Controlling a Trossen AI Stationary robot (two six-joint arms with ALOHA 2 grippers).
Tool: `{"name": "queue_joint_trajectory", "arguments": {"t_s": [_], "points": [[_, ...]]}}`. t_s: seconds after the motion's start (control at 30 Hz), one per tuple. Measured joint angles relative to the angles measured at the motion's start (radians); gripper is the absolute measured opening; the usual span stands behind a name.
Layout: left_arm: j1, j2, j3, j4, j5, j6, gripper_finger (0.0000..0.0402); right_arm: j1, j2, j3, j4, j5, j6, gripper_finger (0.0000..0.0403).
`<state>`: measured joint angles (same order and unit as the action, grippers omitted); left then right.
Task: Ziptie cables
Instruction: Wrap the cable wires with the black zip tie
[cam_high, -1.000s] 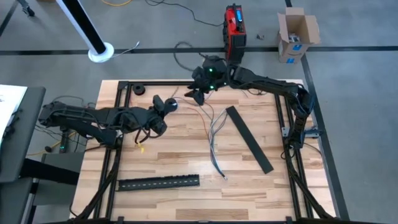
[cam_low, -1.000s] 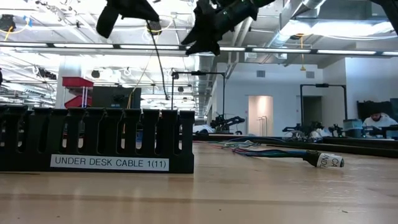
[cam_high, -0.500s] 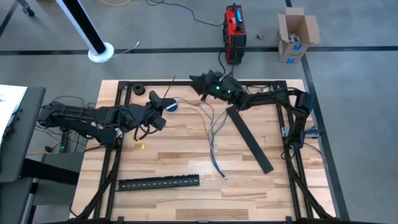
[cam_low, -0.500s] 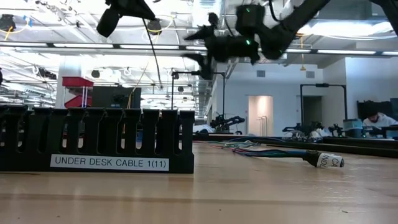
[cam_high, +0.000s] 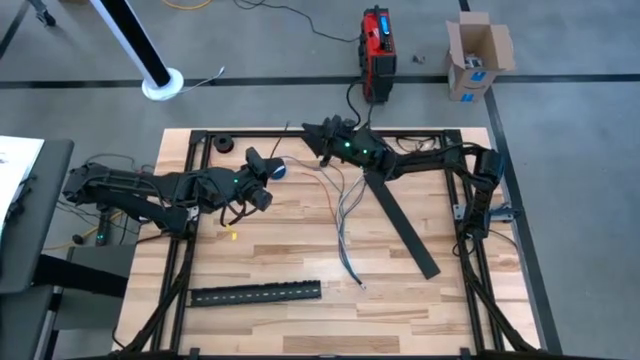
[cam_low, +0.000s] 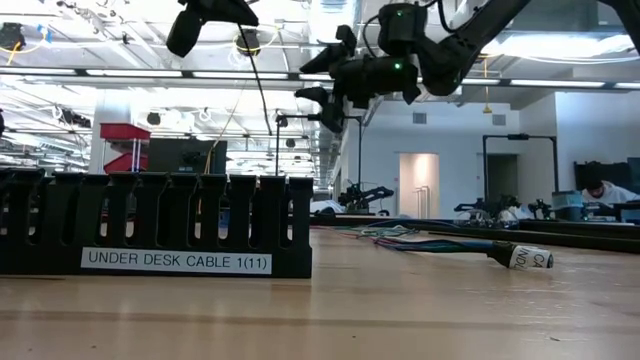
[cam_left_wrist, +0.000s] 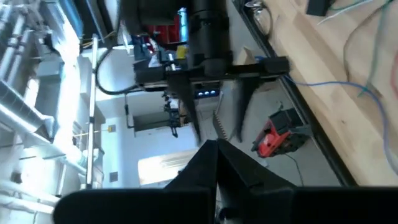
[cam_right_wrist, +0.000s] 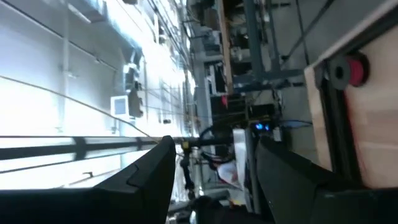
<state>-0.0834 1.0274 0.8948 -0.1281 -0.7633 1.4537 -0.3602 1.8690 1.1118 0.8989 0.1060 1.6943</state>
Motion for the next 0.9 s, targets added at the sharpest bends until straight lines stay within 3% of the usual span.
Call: {"name": "queue_joint_trajectory", "arguments": {"t_s": [0.53,0.67,0.9], "points": [[-0.002,0.034,0.0,0.06,0.003,0.033,0.0,0.032,0.004,0.0,-0.036,0.043,0.034,0.0207],[-0.001,0.047,0.0,0.073,0.001,0.044,0.0,0.047,0.057,0.005,0.022,0.055,0.084,0.0207],[0.0,0.054,0.0,0.075,-0.009,0.041,0.0,0.054,0.23,0.129,0.221,0.061,0.149,0.0207]]}}
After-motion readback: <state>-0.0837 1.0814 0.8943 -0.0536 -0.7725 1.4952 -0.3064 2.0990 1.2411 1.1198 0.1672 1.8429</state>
